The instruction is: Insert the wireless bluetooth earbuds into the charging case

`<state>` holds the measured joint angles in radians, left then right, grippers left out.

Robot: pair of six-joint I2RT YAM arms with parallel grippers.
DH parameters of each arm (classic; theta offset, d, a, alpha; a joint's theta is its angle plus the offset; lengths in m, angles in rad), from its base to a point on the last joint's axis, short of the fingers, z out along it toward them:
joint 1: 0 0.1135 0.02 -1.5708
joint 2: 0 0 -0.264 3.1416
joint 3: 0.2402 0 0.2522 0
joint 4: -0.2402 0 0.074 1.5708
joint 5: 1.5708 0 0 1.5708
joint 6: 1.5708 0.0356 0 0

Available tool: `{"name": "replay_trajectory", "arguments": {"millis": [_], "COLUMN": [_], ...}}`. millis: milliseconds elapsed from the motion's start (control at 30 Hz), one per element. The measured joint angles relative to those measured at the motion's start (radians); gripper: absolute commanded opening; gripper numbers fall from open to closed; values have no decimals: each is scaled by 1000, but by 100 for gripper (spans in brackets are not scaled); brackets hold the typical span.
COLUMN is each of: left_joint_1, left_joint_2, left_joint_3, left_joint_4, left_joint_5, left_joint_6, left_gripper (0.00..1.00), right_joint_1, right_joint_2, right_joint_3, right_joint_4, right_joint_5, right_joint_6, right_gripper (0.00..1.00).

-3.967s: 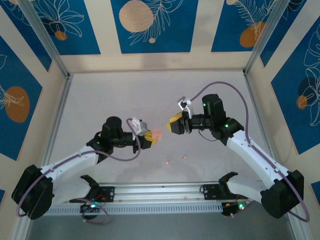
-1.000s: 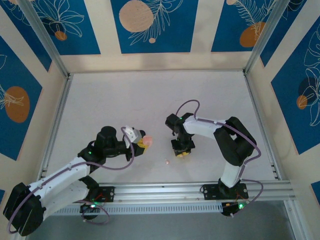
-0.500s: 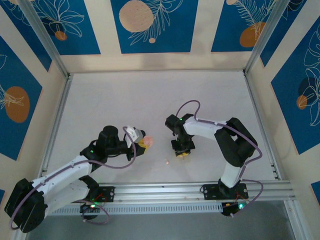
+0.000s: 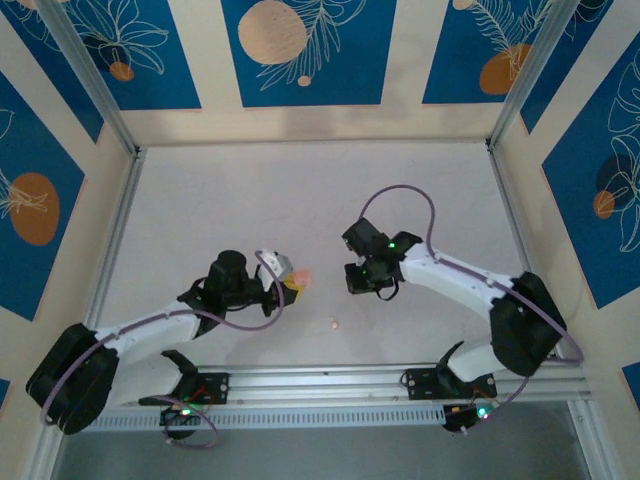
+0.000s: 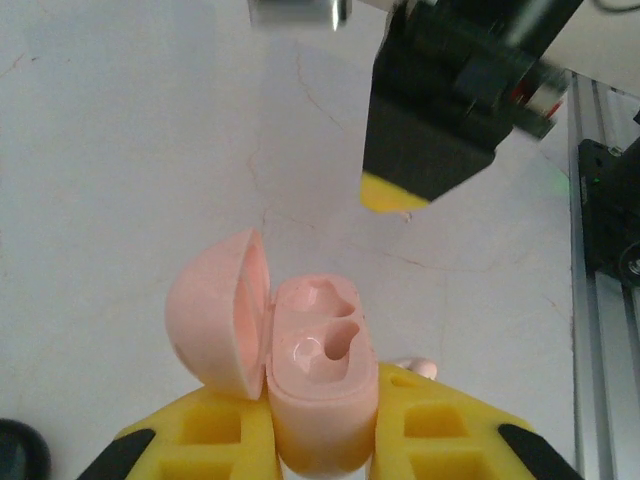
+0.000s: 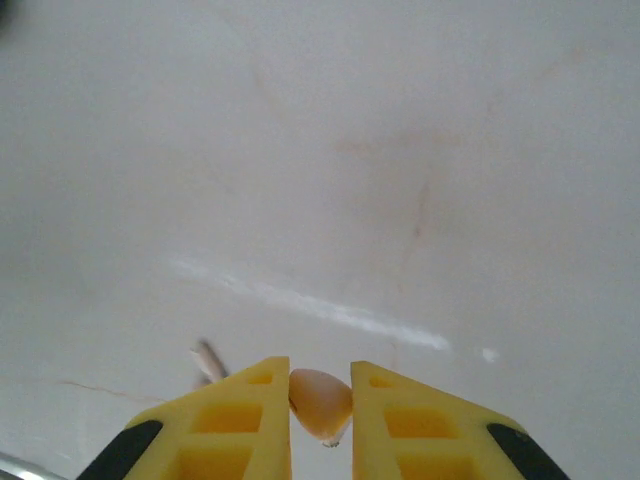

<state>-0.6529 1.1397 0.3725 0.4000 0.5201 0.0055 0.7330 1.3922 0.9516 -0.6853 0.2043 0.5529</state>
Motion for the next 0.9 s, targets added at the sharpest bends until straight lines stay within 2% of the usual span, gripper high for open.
{"name": "replay_trajectory", "arguments": {"millis": [367, 600, 900], "left_joint_1": [-3, -6, -6], "left_joint_2": [140, 179, 179], "left_joint_3": [-2, -2, -2], "left_joint_4": [250, 334, 380], "left_joint_5": [77, 127, 146], "left_joint_6": [0, -7, -23], "left_gripper": [18, 18, 18], "right_joint_1": [10, 38, 66], "right_joint_2": [-265, -293, -293], "right_joint_3": [-158, -196, -216], "right_joint_4": [391, 569, 641], "right_joint_5": [-71, -160, -205], "right_joint_6": [-77, -144, -187], "right_gripper": [18, 18, 17]}}
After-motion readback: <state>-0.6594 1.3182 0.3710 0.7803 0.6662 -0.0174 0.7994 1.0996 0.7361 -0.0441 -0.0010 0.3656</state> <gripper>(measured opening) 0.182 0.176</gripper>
